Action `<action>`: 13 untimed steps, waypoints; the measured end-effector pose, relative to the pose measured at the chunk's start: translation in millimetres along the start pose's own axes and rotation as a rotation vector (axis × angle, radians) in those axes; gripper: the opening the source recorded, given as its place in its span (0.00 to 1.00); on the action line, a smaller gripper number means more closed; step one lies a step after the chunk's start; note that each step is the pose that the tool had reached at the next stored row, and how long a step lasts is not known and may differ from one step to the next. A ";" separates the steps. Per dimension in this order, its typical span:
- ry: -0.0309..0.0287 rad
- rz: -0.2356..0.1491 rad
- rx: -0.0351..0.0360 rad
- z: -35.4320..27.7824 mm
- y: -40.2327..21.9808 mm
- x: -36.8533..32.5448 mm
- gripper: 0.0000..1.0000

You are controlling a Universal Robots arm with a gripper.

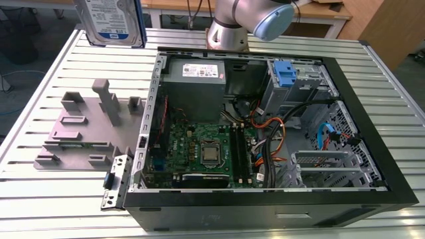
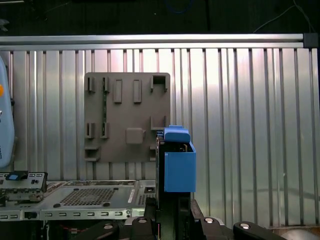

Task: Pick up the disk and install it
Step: 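Pick up the disk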

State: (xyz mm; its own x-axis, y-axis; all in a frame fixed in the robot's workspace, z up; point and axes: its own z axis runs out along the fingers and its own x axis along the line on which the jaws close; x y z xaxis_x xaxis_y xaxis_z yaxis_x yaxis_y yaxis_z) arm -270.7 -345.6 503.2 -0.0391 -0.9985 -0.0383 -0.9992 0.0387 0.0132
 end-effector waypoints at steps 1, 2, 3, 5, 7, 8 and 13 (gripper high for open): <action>0.0000 0.000 0.0000 0.0 -0.5 0.0 0.35; 0.0000 0.000 0.0000 0.0 -0.9 0.0 0.35; 0.0000 0.000 0.0000 0.0 -1.3 0.0 0.35; 0.0000 0.000 0.0000 0.1 -2.0 0.0 0.35; 0.0001 0.000 0.0000 0.1 -2.6 -0.1 0.35; 0.0000 0.000 0.0000 0.1 -3.1 -0.1 0.35; 0.0000 0.000 0.0000 0.1 -5.8 -0.2 0.35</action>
State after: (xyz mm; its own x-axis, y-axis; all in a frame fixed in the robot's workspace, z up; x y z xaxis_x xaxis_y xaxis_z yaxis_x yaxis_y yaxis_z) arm -264.9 -345.6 503.0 -0.0390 -0.9985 -0.0383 -0.9992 0.0385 0.0132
